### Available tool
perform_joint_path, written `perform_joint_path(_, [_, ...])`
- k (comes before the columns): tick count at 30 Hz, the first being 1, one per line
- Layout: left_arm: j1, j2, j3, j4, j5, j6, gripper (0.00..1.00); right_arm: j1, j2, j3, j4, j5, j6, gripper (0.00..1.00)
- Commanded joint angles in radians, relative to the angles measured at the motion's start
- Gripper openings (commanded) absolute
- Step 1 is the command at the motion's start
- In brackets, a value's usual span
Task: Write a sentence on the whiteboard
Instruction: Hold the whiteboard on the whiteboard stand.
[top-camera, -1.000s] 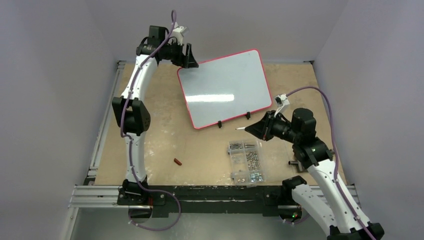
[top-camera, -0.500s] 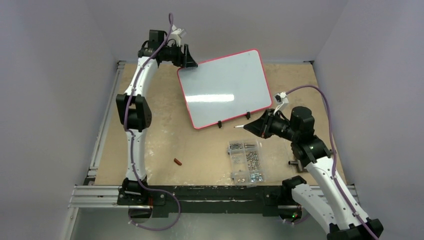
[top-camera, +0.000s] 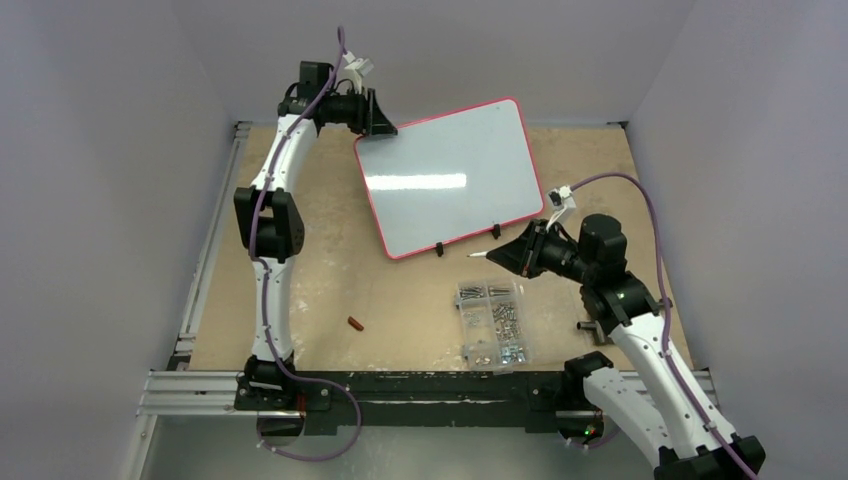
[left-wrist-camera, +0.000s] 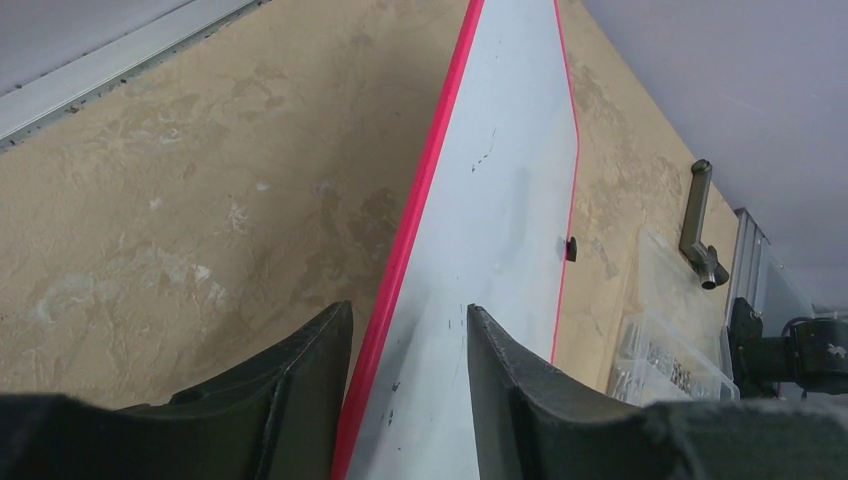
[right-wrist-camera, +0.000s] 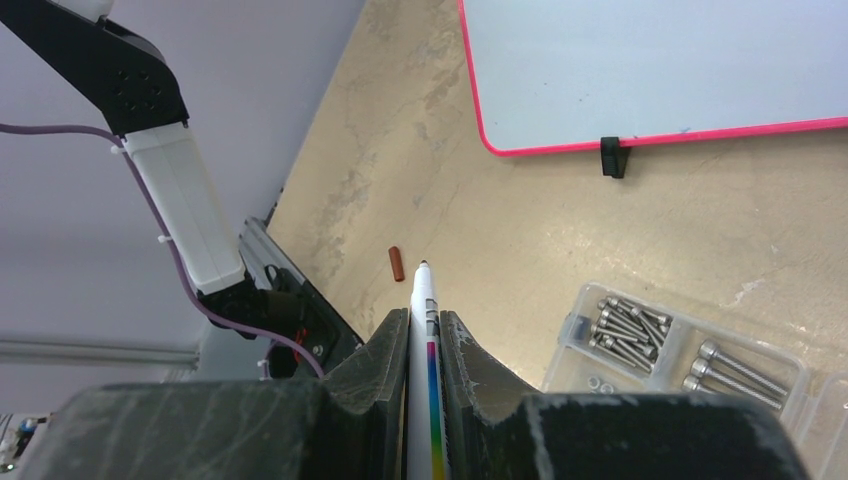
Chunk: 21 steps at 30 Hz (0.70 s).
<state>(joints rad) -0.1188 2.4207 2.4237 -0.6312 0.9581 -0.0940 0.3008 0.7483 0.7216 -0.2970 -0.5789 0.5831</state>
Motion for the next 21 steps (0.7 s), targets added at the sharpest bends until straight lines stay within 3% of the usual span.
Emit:
perform_joint_path(1, [-0.009, 0.002, 0.016, 0.017, 0.061, -0.003, 0.44, -0.001, -0.013, -0.008, 0.049, -0.028, 0.006, 0.0])
perform_joint_path(5, [-0.019, 0.009, 0.016, -0.005, 0.059, 0.012, 0.42, -0.001, -0.025, -0.013, 0.05, -0.032, 0.006, 0.0])
perform_joint_path(16, [-0.049, 0.024, 0.016, -0.026, -0.017, 0.036, 0.49, -0.001, -0.045, -0.012, 0.03, -0.036, -0.007, 0.0])
perform_joint_path(21, [-0.064, 0.028, 0.019, -0.023, -0.021, 0.04, 0.4, -0.001, -0.045, -0.011, 0.028, -0.036, -0.011, 0.0])
